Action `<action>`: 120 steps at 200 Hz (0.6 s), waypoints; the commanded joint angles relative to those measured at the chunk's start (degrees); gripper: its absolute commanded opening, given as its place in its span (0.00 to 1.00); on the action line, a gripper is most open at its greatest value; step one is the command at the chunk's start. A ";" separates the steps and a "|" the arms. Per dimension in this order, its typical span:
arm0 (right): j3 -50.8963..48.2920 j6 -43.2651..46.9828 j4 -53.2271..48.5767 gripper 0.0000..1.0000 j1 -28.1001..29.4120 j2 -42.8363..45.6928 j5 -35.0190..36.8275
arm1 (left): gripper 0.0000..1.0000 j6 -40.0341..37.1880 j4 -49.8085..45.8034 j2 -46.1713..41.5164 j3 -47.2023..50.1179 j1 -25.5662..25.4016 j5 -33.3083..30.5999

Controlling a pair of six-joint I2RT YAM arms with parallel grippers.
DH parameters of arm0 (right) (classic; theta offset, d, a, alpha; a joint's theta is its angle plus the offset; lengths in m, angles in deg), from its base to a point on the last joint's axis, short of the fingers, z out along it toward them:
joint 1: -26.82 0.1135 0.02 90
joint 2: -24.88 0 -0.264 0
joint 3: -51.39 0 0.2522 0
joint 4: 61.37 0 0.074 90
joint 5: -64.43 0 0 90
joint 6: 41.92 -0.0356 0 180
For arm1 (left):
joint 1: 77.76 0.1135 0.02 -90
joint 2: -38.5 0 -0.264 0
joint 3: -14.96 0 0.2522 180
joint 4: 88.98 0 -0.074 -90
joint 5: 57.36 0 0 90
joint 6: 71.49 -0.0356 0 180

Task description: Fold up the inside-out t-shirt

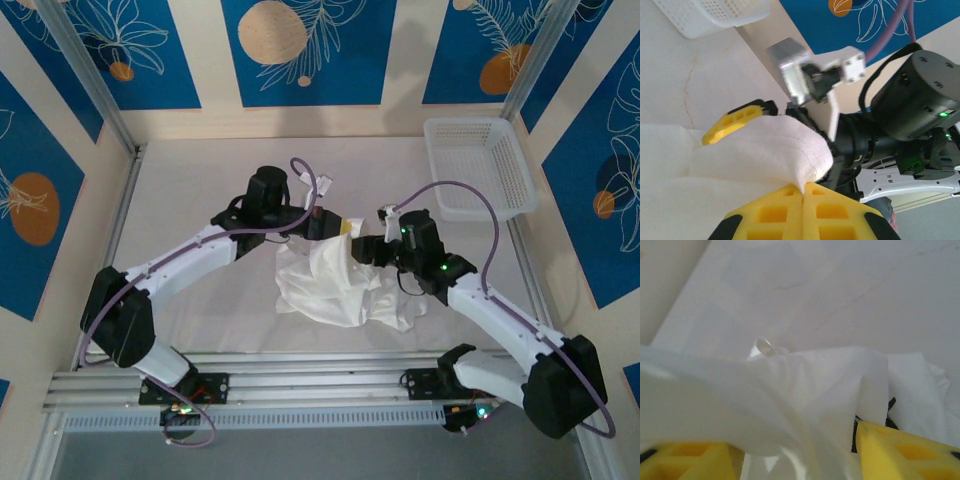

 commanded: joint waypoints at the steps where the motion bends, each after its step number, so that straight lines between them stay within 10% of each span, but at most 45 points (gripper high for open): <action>1: 3.09 -2.22 -2.07 0.56 0.71 -1.96 3.61 | 0.00 -0.49 0.73 -2.22 -1.10 0.14 0.31; 40: 8.48 -5.49 -19.13 0.49 -2.53 -7.21 8.27 | 0.00 -0.79 -0.02 -4.94 0.28 2.23 -0.25; 83: 6.07 -2.60 -22.33 0.46 -12.63 -3.08 -5.52 | 0.00 -1.88 -1.84 -7.54 2.63 5.31 0.47; 120: 0.85 -5.29 -10.41 0.11 -11.83 1.55 -23.33 | 0.00 -1.19 0.16 -5.78 4.43 5.30 -0.25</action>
